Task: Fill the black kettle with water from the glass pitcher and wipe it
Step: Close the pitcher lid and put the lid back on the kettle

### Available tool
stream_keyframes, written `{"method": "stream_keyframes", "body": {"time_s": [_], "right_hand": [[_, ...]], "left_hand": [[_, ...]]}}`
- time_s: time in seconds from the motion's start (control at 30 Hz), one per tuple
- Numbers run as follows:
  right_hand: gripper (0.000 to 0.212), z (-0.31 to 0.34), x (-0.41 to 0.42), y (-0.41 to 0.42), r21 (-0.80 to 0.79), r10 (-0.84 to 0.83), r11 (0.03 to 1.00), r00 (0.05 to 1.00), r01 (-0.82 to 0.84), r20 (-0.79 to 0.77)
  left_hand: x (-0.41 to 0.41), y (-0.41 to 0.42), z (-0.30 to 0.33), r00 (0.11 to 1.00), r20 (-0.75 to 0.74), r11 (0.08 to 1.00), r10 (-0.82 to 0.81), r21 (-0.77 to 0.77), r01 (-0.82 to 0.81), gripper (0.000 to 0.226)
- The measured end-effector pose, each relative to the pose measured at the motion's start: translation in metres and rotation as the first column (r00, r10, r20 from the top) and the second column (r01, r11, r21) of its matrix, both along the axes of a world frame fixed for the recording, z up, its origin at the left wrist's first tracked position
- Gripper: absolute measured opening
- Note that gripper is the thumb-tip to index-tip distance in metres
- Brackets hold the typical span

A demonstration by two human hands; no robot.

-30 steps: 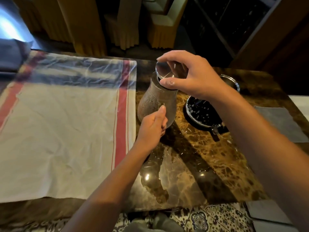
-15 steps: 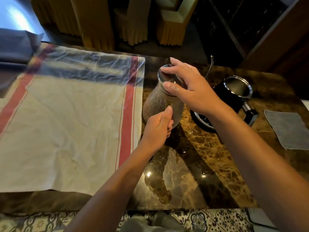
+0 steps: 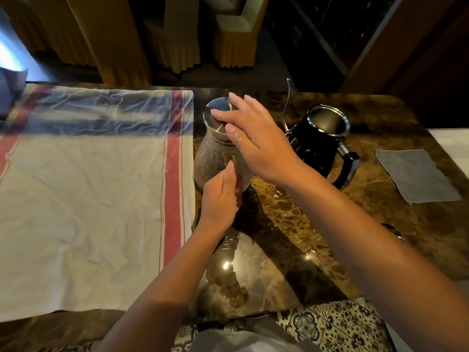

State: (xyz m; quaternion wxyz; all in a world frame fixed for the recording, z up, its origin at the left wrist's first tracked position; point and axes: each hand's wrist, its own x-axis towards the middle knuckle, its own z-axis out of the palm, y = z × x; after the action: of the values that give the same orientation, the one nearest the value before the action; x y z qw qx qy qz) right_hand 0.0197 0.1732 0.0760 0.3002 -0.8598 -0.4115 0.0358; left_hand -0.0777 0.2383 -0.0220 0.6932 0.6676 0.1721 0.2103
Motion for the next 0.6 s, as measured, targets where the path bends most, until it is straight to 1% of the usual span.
{"method": "stream_keyframes", "body": {"time_s": [0.07,0.13,0.27,0.33,0.37,0.43,0.5,0.53,0.6], "right_hand": [[0.04,0.0,0.003,-0.005,-0.002,0.035,0.999,0.999,-0.035,-0.022],[0.04,0.003,0.007,-0.009,-0.003,0.062,0.998,0.998,-0.062,-0.025],[0.043,0.018,0.02,-0.02,-0.043,0.181,0.982,0.982,-0.183,-0.048],[0.048,0.024,0.026,-0.036,-0.069,0.253,0.964,0.966,-0.256,-0.048],[0.052,0.026,0.029,-0.047,-0.056,0.278,0.958,0.959,-0.281,-0.05],[0.055,0.03,0.033,-0.076,0.01,0.286,0.958,0.956,-0.286,-0.057],[0.054,0.03,0.04,-0.11,0.094,0.256,0.964,0.965,-0.25,-0.056],[0.052,0.028,0.045,-0.13,0.153,0.236,0.964,0.966,-0.219,-0.103],[0.048,0.027,0.052,-0.17,0.301,0.233,0.943,0.924,-0.139,-0.302]], "left_hand": [[-0.002,-0.001,0.004,0.999,0.009,0.997,-0.042,-0.06,0.042,0.055],[-0.002,-0.003,0.005,0.999,0.004,0.997,-0.034,-0.067,0.034,0.053],[-0.004,-0.009,0.003,1.0,0.008,1.0,-0.01,-0.027,0.01,0.054],[-0.003,-0.013,0.008,0.999,-0.003,0.999,0.037,-0.004,-0.037,0.056],[-0.002,-0.014,0.009,0.997,-0.013,0.997,0.071,0.011,-0.071,0.056],[0.001,-0.014,0.011,0.99,-0.052,0.991,0.129,0.051,-0.126,0.055],[0.003,-0.015,0.013,0.978,-0.098,0.981,0.186,0.069,-0.18,0.053],[0.003,-0.019,0.016,0.969,-0.114,0.975,0.22,0.06,-0.215,0.052],[0.003,-0.028,0.021,0.94,-0.147,0.951,0.309,0.047,-0.305,0.05]]}}
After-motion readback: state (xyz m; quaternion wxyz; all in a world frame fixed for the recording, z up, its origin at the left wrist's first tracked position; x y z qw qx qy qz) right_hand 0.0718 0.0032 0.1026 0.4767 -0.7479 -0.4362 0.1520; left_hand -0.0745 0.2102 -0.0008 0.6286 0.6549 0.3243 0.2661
